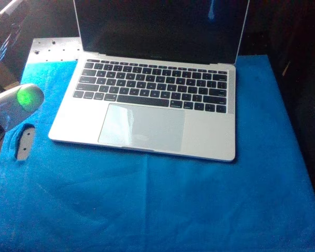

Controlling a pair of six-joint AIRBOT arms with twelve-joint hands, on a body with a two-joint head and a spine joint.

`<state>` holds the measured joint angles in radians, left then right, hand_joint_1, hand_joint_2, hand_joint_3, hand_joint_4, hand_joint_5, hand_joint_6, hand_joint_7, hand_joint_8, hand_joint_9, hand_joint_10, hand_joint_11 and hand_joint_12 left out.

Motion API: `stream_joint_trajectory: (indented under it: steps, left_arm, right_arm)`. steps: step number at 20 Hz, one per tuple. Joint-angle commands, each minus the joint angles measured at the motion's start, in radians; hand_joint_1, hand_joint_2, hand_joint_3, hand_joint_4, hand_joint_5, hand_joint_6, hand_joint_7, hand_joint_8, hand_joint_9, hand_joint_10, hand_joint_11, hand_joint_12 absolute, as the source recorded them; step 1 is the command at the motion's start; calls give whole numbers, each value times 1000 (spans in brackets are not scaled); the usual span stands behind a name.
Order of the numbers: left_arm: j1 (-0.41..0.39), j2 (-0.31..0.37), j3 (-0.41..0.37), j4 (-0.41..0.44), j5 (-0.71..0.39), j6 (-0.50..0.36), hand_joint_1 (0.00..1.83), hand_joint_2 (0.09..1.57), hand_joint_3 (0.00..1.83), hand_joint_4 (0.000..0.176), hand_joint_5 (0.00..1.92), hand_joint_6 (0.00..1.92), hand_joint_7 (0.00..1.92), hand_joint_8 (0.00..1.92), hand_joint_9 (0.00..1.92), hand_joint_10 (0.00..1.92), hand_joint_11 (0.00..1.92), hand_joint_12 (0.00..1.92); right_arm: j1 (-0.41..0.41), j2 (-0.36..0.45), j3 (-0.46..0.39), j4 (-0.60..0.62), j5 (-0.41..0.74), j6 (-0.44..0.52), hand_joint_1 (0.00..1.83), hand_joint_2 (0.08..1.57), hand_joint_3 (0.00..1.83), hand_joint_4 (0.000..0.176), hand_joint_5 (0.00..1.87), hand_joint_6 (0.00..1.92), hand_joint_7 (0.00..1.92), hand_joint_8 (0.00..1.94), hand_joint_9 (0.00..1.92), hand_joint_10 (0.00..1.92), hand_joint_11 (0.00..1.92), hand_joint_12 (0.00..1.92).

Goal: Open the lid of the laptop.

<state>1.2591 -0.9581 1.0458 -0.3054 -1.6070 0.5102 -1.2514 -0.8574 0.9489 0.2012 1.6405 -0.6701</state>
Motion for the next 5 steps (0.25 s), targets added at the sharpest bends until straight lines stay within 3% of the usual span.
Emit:
stream_joint_trajectory:
  steps: [1, 2, 3, 4, 5]
  left_arm:
    - [-4, 1, -1, -4, -125, -9, 195, 1057, 0, 83, 42, 0, 0, 0, 0, 0, 0, 0]
    - [-5, 9, -1, -7, -125, -9, 303, 1053, 0, 0, 0, 0, 0, 0, 0, 0, 0, 0]
    - [-21, 26, 3, -8, -125, -1, 255, 1062, 0, 0, 0, 0, 0, 0, 0, 0, 27, 12]
    - [-37, 37, 10, -7, -125, 9, 279, 1080, 2, 0, 0, 0, 0, 0, 0, 0, 40, 19]
    - [-64, 48, 20, 1, -125, 18, 329, 1086, 3, 0, 0, 0, 0, 0, 0, 0, 1, 3]
  right_arm:
    - [6, 6, 1, 16, 122, 5, 485, 1075, 0, 0, 0, 0, 0, 0, 23, 3, 146, 29]
    - [6, 9, 0, 24, 122, 5, 524, 1061, 0, 0, 103, 9, 76, 6, 121, 11, 169, 28]
    - [7, 15, -3, 25, 122, 5, 512, 1081, 6, 0, 76, 0, 55, 0, 77, 0, 145, 17]
    - [8, 20, -2, 16, 122, 2, 399, 1143, 8, 0, 132, 8, 123, 8, 125, 8, 165, 24]
    - [16, 31, -2, -4, 122, -14, 282, 1189, 14, 0, 85, 2, 61, 0, 100, 0, 158, 22]
